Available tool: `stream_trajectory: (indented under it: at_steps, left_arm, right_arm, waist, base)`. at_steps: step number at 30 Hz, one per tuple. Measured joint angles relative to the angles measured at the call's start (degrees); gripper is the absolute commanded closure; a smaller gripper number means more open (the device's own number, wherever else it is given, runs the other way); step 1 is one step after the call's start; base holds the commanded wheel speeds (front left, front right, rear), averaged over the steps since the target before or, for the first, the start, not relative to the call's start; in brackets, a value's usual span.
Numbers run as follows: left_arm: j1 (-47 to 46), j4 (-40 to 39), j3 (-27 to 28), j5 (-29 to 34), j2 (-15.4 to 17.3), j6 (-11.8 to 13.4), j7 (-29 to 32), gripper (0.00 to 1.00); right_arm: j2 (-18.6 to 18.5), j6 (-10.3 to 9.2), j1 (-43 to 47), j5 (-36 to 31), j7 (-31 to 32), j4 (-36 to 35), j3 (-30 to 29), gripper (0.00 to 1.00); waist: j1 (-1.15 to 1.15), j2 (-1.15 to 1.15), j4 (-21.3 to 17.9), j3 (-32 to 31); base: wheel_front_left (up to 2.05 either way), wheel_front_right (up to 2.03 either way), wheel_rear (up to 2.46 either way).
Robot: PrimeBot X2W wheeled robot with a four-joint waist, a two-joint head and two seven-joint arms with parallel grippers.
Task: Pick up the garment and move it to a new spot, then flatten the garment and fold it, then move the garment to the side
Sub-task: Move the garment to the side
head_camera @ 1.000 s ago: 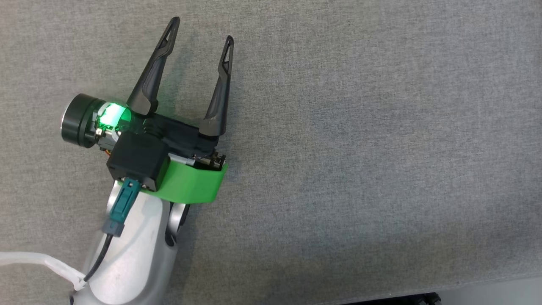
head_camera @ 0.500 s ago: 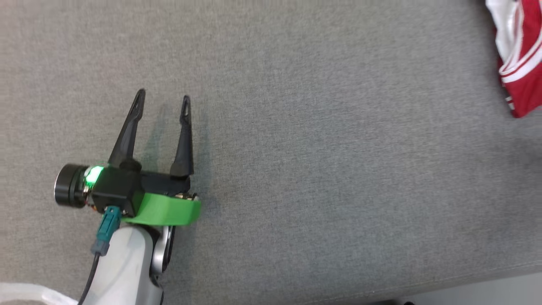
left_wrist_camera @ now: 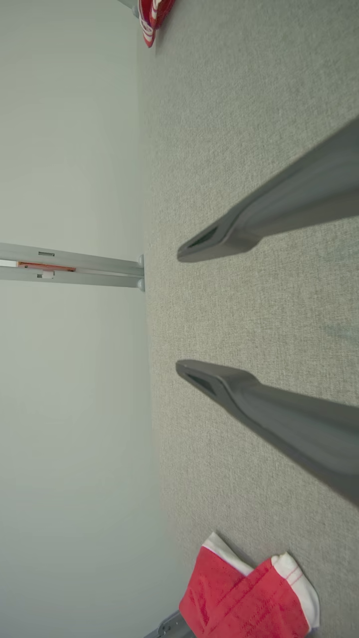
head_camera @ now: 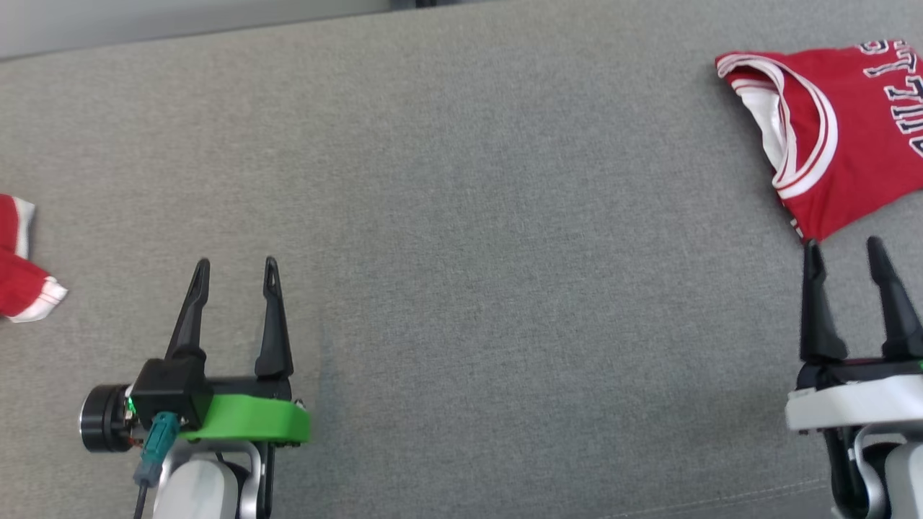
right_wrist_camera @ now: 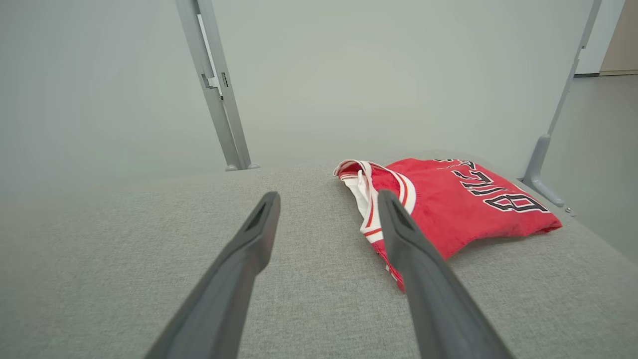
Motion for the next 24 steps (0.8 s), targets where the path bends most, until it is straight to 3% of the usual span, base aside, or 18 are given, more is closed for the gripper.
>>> stream_trajectory:
  at_steps: [13, 24]
  left_arm:
    - [6.7, 1.4, 0.5, -0.9, 0.2, -0.4, 0.0, 0.00]
    - [8.3, 2.9, 0.0, -1.3, 0.1, -0.9, 0.0, 0.00]
  right_arm:
    - [2.3, 0.00, 8.6, -2.1, 5.5, -6.6, 2.9, 0.00]
    - [2.6, -0.01, 11.6, -2.6, 7.5, -8.9, 2.8, 0.00]
  waist:
    - [0.00, 0.00, 3.4, -9.3]
    - [0.00, 0.00, 4.1, -12.5]
  base:
    - [0.00, 0.00, 0.00]
    - [0.00, 0.00, 0.00]
